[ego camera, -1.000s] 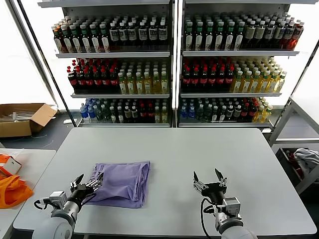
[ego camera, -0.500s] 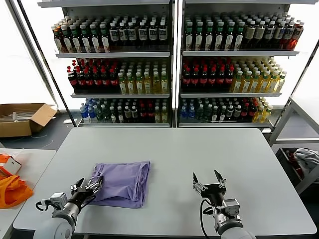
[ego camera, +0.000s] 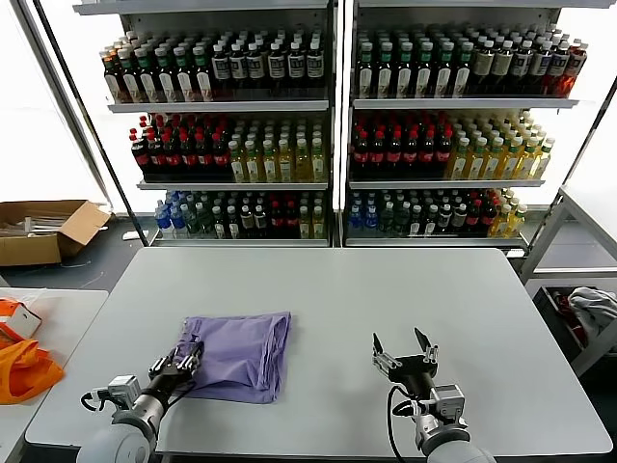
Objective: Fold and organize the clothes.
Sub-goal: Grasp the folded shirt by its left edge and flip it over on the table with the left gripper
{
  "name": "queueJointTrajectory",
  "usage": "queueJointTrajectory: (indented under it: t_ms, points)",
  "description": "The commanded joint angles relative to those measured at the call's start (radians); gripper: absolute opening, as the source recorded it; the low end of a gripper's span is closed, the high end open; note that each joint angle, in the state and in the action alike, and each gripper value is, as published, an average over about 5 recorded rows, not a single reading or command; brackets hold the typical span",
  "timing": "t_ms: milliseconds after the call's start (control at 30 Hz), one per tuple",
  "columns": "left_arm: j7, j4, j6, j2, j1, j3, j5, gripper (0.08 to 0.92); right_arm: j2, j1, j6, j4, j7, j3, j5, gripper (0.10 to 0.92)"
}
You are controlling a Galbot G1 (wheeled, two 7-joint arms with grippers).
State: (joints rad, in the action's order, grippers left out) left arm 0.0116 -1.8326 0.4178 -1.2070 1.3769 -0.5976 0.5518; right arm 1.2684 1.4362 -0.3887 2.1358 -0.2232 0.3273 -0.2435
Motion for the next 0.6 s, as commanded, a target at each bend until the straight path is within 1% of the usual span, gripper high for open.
queueJointTrajectory:
  t_ms: [33, 267, 400, 467, 533, 600]
  points:
    - [-0.006, 0.006, 0.001, -0.004, 0.003, 0.004, 0.003, 0.437, 0.001, 0.000, 0.000, 0.004, 0.000, 0.002, 0.000, 0.823]
    - [-0.003, 0.002, -0.006, 0.002, -0.001, -0.010, 0.002, 0.230, 0.003, -0.004, 0.000, 0.002, 0.000, 0.002, 0.000, 0.823]
    - [0.009, -0.011, -0.029, 0.023, 0.005, -0.045, -0.004, 0.128, 0.000, -0.010, -0.001, -0.003, 0.000, 0.004, -0.001, 0.823]
    - [0.021, -0.021, -0.038, 0.048, 0.007, -0.084, -0.003, 0.104, -0.002, -0.013, -0.002, -0.005, 0.000, 0.005, -0.002, 0.823]
    - [0.030, -0.029, -0.039, 0.089, 0.008, -0.148, -0.001, 0.101, -0.006, -0.016, -0.002, -0.006, 0.000, 0.006, -0.005, 0.823]
    - [0.031, -0.028, -0.036, 0.154, 0.013, -0.231, 0.008, 0.102, -0.010, -0.019, -0.002, -0.007, -0.001, 0.006, -0.007, 0.823]
